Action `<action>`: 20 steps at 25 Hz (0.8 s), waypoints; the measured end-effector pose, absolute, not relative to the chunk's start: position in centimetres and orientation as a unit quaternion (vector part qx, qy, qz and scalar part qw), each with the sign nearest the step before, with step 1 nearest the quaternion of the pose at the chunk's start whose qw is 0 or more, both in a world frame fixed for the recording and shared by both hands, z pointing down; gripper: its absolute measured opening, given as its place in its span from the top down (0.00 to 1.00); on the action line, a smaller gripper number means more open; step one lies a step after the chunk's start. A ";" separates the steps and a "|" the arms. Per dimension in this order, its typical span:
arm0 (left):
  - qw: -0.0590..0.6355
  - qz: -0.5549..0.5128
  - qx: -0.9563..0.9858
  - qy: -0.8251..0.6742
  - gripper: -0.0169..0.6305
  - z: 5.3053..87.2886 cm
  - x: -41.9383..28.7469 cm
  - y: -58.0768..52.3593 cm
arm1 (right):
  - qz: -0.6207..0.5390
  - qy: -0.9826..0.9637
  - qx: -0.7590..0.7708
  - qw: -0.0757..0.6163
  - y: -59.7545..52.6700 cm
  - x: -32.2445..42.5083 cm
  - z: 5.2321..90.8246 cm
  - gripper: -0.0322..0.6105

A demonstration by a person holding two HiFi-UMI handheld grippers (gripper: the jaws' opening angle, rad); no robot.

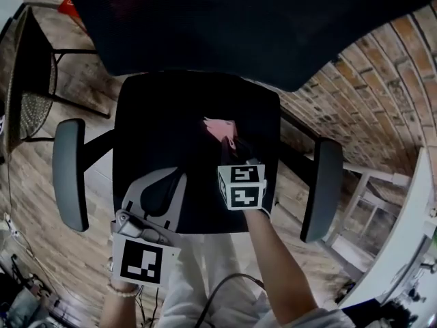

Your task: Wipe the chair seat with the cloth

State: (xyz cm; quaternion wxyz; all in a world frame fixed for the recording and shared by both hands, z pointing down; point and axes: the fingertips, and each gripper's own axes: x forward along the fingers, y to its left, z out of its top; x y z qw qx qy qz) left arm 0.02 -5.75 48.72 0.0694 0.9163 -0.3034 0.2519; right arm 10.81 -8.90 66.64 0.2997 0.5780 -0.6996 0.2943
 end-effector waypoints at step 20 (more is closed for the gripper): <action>0.083 0.239 0.921 -0.295 0.95 48.8 2.1 -4.8 | 0.357 -0.621 0.637 0.285 -1.7 16.4 66.5 0.86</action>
